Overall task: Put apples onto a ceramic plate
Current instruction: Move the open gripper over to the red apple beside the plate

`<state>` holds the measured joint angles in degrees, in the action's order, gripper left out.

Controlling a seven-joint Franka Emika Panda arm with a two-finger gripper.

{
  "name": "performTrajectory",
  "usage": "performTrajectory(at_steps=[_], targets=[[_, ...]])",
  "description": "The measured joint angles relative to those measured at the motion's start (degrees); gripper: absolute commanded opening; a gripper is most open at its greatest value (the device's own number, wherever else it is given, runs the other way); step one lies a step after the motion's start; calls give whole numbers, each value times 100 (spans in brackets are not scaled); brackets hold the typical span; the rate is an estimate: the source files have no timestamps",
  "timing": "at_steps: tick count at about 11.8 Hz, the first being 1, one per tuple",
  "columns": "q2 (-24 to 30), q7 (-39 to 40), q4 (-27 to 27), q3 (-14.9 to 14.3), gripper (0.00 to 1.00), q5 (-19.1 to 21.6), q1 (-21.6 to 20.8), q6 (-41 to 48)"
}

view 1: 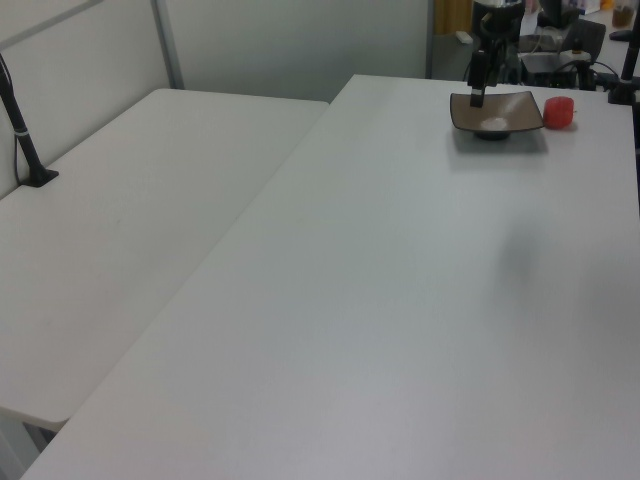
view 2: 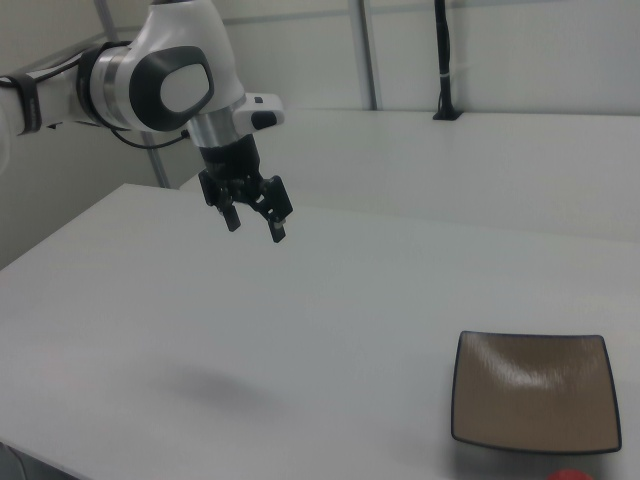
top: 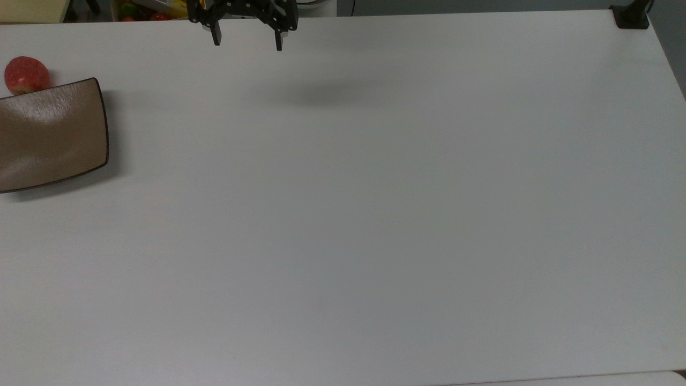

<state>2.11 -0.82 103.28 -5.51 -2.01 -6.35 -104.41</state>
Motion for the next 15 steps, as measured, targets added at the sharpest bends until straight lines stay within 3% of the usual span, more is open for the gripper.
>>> performTrajectory(at_steps=[9,12,14,15], targets=[[-1,0,130,-2,100,1,-50,0],[18,404,330,-104,100,-166,119,0],[24,934,504,-500,100,-568,235,0],[32,1447,543,-924,100,-666,264,-1]])
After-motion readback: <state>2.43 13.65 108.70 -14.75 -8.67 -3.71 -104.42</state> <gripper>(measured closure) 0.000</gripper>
